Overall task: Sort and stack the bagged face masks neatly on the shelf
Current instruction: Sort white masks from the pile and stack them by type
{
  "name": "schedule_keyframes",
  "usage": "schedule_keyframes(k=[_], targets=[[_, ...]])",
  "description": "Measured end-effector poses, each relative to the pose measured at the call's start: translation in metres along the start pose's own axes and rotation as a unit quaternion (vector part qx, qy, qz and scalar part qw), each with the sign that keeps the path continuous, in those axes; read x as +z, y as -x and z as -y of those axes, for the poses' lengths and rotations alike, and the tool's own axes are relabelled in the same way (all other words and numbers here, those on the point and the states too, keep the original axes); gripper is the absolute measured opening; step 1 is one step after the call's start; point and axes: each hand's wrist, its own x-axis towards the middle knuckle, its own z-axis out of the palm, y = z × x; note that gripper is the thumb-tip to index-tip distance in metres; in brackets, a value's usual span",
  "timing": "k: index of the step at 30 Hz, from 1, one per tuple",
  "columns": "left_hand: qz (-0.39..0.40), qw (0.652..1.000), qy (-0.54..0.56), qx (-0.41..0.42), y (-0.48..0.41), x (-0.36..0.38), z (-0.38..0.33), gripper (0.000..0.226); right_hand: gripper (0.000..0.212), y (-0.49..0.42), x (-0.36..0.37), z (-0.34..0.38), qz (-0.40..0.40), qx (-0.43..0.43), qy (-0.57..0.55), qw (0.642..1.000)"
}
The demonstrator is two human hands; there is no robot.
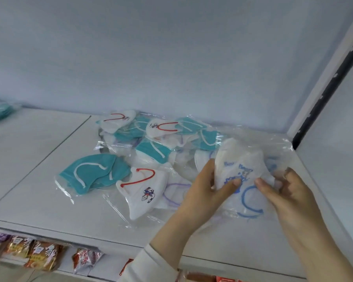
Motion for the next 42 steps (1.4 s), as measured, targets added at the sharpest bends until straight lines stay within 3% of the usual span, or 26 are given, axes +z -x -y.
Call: schedule_keyframes(k=[3,8,10,11,13,15,16,19,22,24,28,31,33,35,37,42], targets=[[-0.023,0.999,-0.006,-0.022,0.000,-0.034,-0.004,0.023,0.032,-0.011,0.039,0.003,0.031,0.021,-0.011,0.999],[-0.130,0.990,0.055,-0.029,-0.002,-0.118,-0.006,0.017,0.021,-0.044,0.119,0.003,0.097,0.034,0.034,0.994],[-0.188,0.978,0.075,-0.045,-0.001,-0.161,-0.004,0.013,0.028,-0.063,0.148,-0.002,0.101,-0.007,0.098,0.990],[-0.221,0.971,0.075,-0.052,-0.001,-0.185,-0.002,0.011,0.035,-0.076,0.161,-0.008,0.098,-0.043,0.186,0.977],[-0.276,0.957,0.072,-0.057,0.000,-0.232,0.003,0.011,0.060,-0.104,0.180,-0.024,0.117,-0.094,0.398,0.905],[-0.298,0.949,0.077,-0.063,-0.001,-0.271,0.007,0.010,0.079,-0.122,0.200,-0.038,0.151,-0.062,0.558,0.814],[-0.302,0.948,0.080,-0.065,-0.001,-0.286,0.009,0.012,0.077,-0.124,0.210,-0.041,0.160,-0.039,0.602,0.781],[-0.298,0.948,0.090,-0.068,-0.006,-0.314,0.014,0.013,0.049,-0.113,0.236,-0.040,0.138,-0.078,0.645,0.747],[-0.284,0.952,0.101,-0.057,-0.016,-0.322,0.016,0.011,0.053,-0.093,0.261,-0.034,0.149,-0.150,0.675,0.707],[-0.271,0.955,0.108,-0.047,-0.023,-0.321,0.016,0.010,0.059,-0.083,0.272,-0.031,0.194,-0.165,0.659,0.708],[-0.239,0.962,0.126,-0.022,-0.035,-0.315,0.008,0.012,0.086,-0.073,0.269,-0.018,0.333,-0.099,0.496,0.796],[-0.230,0.965,0.123,-0.011,-0.040,-0.312,0.005,0.014,0.082,-0.079,0.238,-0.010,0.222,-0.071,0.467,0.853],[-0.225,0.966,0.126,-0.015,-0.042,-0.309,0.005,0.013,0.076,-0.081,0.219,-0.010,0.144,-0.032,0.539,0.829],[-0.219,0.967,0.130,-0.024,-0.045,-0.305,0.006,0.012,0.073,-0.076,0.215,-0.016,0.176,-0.011,0.605,0.776],[-0.215,0.968,0.125,-0.028,-0.049,-0.300,0.005,0.012,0.068,-0.066,0.225,-0.022,0.244,-0.029,0.618,0.747],[-0.219,0.970,0.103,-0.036,-0.057,-0.290,0.001,0.010,0.064,-0.051,0.230,-0.024,0.293,-0.056,0.570,0.766]])
